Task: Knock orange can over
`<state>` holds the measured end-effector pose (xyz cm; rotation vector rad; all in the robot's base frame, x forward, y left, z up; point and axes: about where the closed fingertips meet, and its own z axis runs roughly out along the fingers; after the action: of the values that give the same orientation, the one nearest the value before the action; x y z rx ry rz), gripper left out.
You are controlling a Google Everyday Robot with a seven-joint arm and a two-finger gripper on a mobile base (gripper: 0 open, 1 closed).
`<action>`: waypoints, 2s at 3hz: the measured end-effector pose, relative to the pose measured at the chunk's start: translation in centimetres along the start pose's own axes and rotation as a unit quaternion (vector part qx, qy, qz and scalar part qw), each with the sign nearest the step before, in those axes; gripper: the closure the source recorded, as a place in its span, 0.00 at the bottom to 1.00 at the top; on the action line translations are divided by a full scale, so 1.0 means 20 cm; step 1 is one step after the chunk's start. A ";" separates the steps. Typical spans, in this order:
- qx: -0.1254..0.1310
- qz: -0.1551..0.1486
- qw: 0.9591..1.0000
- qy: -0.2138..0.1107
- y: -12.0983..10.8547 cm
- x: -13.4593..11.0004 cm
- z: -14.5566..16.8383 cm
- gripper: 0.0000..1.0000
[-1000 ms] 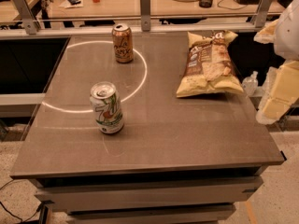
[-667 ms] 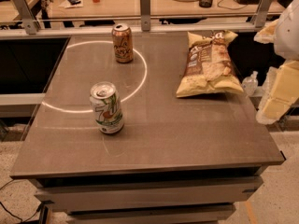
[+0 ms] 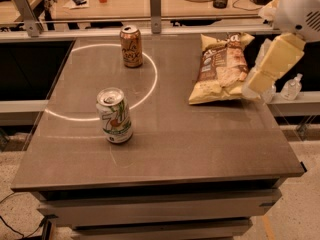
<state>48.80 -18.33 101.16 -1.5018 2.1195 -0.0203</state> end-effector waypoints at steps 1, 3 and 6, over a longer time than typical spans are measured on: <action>0.024 0.047 0.997 -0.062 -0.15 -0.16 0.05 0.00; 0.036 0.047 0.974 -0.219 -0.29 -0.46 0.30 0.00; -0.048 0.023 0.959 -0.279 -0.41 -0.79 0.81 0.00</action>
Offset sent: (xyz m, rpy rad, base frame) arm 0.1146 0.0766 0.0285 0.5508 -0.3287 0.0295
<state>66.65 -2.93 96.37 -1.3130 1.7098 0.4759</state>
